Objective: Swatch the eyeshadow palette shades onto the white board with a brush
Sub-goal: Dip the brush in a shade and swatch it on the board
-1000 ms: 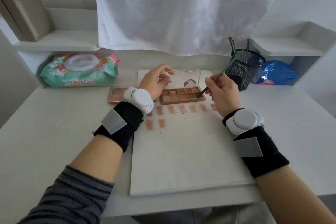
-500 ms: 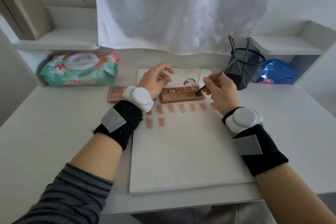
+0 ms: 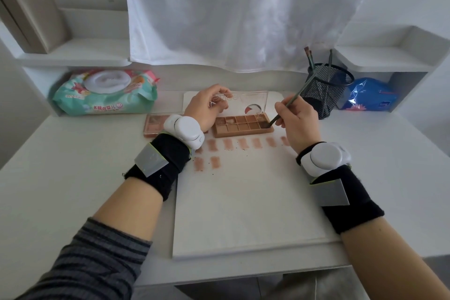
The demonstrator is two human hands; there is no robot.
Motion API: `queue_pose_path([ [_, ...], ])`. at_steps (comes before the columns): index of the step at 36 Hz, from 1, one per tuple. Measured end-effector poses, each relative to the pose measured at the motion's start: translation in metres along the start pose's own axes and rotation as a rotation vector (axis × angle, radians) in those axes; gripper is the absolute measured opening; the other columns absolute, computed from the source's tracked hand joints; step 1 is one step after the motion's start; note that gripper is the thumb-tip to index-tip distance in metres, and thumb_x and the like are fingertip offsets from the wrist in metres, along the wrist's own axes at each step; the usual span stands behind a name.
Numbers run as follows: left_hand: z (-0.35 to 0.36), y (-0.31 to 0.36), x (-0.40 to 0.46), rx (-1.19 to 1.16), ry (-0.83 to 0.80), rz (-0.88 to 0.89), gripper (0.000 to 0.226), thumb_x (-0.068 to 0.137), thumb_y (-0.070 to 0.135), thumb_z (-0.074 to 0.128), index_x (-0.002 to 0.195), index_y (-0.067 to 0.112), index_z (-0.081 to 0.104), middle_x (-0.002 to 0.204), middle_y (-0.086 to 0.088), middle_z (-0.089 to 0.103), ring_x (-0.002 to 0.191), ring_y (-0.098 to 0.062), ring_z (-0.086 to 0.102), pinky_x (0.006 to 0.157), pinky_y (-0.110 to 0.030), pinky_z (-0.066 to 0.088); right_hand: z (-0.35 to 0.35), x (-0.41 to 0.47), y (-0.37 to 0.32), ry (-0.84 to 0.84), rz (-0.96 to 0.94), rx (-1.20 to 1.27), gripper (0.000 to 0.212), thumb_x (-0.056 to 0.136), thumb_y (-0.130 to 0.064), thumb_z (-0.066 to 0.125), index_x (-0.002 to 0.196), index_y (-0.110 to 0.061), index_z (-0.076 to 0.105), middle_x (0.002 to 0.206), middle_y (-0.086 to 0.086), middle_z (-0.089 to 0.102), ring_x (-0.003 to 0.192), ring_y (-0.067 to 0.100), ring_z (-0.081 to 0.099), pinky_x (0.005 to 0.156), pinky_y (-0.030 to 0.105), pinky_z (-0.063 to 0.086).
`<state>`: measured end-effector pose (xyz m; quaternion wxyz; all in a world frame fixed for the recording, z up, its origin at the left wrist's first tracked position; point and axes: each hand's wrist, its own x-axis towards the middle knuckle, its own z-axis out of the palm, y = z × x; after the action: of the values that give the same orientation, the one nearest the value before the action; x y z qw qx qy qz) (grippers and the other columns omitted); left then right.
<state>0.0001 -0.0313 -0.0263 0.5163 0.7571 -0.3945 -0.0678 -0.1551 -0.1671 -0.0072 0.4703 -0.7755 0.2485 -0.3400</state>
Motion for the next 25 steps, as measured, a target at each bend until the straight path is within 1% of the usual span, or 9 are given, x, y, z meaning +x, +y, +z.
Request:
queue_pose_path([
  [2,0.0,0.0,0.0,0.003,-0.001,0.003,0.019,0.091,0.004,0.053,0.094,0.022,0.057,0.076,0.012,0.06,0.065,0.0,0.057,0.082,-0.035,0.05,0.0,-0.001,-0.001,0.021,-0.01,0.014,0.023,0.09,-0.013,0.054,0.071,-0.024,0.05,0.059,-0.001,0.055,0.056,0.009,0.053,0.069,0.034,0.047],
  [5,0.0,0.001,0.0,0.005,-0.003,-0.007,0.018,0.091,0.004,0.053,0.094,0.022,0.058,0.075,0.01,0.059,0.069,-0.006,0.058,0.083,-0.037,0.051,0.0,-0.001,0.0,0.015,-0.007,0.004,0.023,0.091,-0.013,0.054,0.071,-0.025,0.05,0.061,0.0,0.056,0.059,0.012,0.054,0.071,0.034,0.048],
  [7,-0.001,0.002,-0.001,0.004,-0.003,-0.006,0.019,0.09,0.004,0.053,0.094,0.022,0.058,0.075,0.009,0.06,0.071,-0.01,0.059,0.084,-0.039,0.052,0.0,0.0,0.001,0.007,0.007,-0.006,0.022,0.09,-0.013,0.054,0.071,-0.023,0.051,0.06,0.0,0.056,0.056,0.009,0.053,0.071,0.034,0.047],
  [10,-0.001,0.003,-0.001,0.001,-0.002,-0.013,0.02,0.089,0.003,0.054,0.094,0.022,0.058,0.076,0.008,0.06,0.074,-0.013,0.06,0.086,-0.042,0.051,-0.001,-0.001,-0.001,0.045,-0.003,0.017,0.022,0.09,-0.014,0.054,0.071,-0.023,0.05,0.061,0.001,0.055,0.052,0.004,0.052,0.066,0.03,0.046],
  [13,-0.002,0.004,-0.002,0.03,-0.003,-0.033,0.019,0.088,0.005,0.055,0.098,0.02,0.061,0.086,0.004,0.061,0.079,-0.017,0.058,0.089,-0.041,0.049,-0.004,-0.003,-0.01,0.078,-0.038,0.067,0.02,0.091,-0.016,0.055,0.073,-0.024,0.051,0.064,0.002,0.058,0.06,0.012,0.056,0.062,0.025,0.045],
  [16,-0.006,0.006,-0.003,0.119,-0.002,-0.06,0.025,0.091,0.013,0.054,0.114,0.018,0.061,0.1,0.002,0.062,0.088,-0.016,0.056,0.091,-0.033,0.045,-0.005,-0.009,-0.025,0.024,-0.089,0.037,0.02,0.089,-0.015,0.06,0.072,-0.022,0.053,0.062,0.001,0.061,0.056,0.01,0.058,0.06,0.025,0.046],
  [19,-0.014,0.008,-0.008,0.181,-0.006,-0.131,0.034,0.09,0.019,0.055,0.124,0.019,0.055,0.097,0.002,0.059,0.096,-0.019,0.058,0.093,-0.031,0.044,-0.001,-0.022,-0.04,-0.042,-0.112,0.028,0.02,0.086,-0.013,0.064,0.069,-0.02,0.055,0.06,-0.002,0.063,0.048,0.002,0.056,0.053,0.02,0.044],
  [22,-0.02,0.006,-0.015,0.252,-0.003,-0.17,0.037,0.086,0.032,0.055,0.119,0.017,0.059,0.104,-0.001,0.064,0.106,-0.022,0.059,0.099,-0.038,0.041,0.008,-0.042,-0.048,-0.134,-0.085,0.075,0.013,0.086,-0.013,0.064,0.075,-0.01,0.059,0.062,0.0,0.064,0.046,0.001,0.056,0.046,0.013,0.04],
  [25,-0.022,0.0,-0.024,0.264,0.017,-0.182,0.039,0.08,0.04,0.049,0.109,0.019,0.063,0.106,0.002,0.068,0.105,-0.018,0.06,0.104,-0.044,0.036,0.018,-0.059,-0.045,-0.218,-0.056,0.084,0.014,0.089,-0.018,0.062,0.084,-0.005,0.06,0.063,0.006,0.064,0.046,0.004,0.053,0.046,0.013,0.038],
])
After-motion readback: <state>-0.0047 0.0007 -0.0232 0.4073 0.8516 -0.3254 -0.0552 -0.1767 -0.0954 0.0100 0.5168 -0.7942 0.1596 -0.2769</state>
